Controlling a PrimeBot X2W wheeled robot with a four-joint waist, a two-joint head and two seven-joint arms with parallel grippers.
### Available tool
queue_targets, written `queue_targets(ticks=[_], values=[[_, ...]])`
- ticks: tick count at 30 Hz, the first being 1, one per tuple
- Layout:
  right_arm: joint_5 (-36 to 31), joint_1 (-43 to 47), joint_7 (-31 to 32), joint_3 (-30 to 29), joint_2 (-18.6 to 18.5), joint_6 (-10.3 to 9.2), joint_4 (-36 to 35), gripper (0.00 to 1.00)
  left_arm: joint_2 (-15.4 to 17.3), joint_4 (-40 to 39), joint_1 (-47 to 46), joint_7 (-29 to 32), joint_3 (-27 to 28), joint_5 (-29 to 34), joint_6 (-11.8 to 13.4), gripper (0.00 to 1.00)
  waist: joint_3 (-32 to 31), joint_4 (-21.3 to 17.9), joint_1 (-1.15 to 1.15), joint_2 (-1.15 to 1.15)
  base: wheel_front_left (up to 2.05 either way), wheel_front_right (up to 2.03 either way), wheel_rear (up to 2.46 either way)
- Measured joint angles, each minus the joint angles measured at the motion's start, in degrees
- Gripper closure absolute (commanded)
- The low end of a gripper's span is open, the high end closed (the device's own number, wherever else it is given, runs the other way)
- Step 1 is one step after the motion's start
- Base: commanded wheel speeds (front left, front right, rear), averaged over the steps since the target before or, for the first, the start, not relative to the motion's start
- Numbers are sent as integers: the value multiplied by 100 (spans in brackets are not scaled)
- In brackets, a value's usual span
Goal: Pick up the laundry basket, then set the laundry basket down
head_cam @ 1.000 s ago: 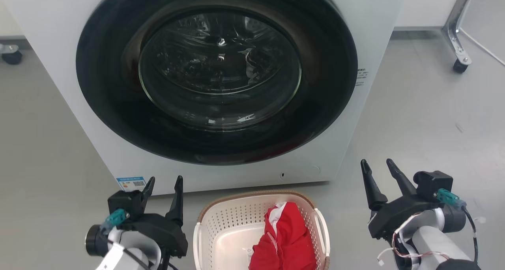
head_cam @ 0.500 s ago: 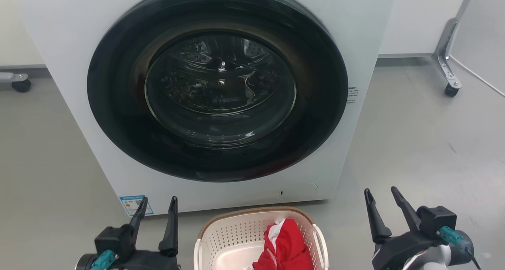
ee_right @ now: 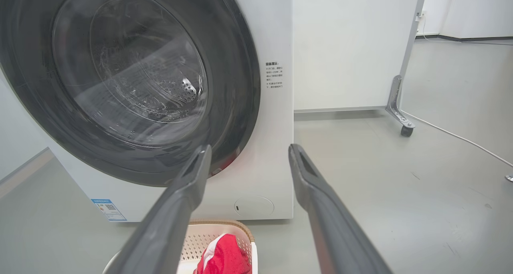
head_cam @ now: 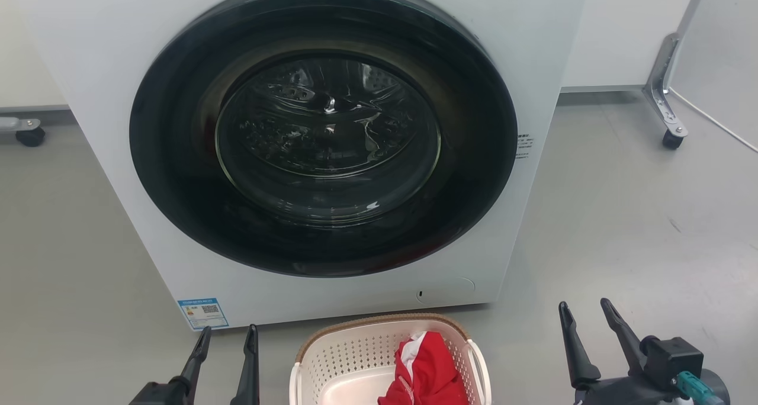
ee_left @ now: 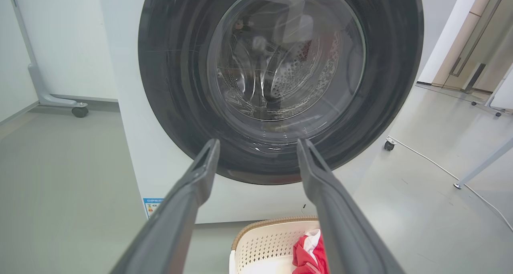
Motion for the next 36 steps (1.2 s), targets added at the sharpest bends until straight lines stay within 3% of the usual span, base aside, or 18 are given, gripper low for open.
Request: queue_targets(ticks=[36], values=[[-299,505,9,-36,-104,-151,-721,0,-453,-436,589,270,642,536,4,0,10,-6,0,0,0,0,0]])
